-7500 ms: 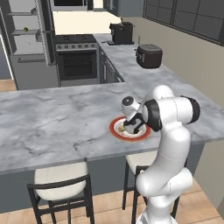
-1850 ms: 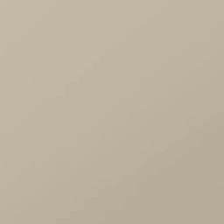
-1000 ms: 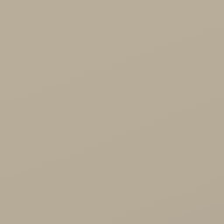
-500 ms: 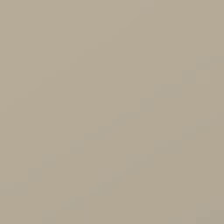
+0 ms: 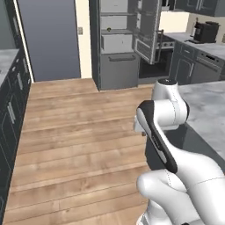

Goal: Retrieve the butter from the fridge and place it on a plate on the dining table. Then retrieve the butter knife by the fridge and place it near the plate.

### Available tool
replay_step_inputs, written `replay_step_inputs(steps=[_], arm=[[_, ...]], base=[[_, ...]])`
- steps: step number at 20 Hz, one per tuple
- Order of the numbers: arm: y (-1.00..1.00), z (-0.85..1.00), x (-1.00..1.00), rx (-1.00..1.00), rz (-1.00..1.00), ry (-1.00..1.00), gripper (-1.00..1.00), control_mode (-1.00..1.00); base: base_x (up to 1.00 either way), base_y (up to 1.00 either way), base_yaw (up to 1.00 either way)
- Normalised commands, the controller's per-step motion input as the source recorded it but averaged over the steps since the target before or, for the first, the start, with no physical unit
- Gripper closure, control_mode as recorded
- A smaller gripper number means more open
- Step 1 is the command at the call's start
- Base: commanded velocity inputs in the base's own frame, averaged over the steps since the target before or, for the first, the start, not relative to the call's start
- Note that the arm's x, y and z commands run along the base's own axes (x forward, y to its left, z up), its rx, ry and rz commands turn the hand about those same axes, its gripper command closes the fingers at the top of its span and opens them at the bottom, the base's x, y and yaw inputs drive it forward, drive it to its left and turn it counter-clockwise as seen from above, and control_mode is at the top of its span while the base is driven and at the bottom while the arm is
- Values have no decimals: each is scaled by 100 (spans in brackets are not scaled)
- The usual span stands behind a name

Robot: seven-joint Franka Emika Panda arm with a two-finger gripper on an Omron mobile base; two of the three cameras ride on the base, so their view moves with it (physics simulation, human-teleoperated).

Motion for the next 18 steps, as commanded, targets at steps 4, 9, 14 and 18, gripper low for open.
replay_step_inputs(steps=[4, 9, 14, 18], arm=[[0, 0, 0, 0, 0, 0, -100, 100], [0, 0, 0, 0, 0, 0, -100, 100], [0, 0, 0, 0, 0, 0, -100, 100], [0, 0, 0, 0, 0, 0, -100, 100]], base=[[100, 35, -16], [100, 42, -19], [100, 50, -23], [100, 57, -25]])
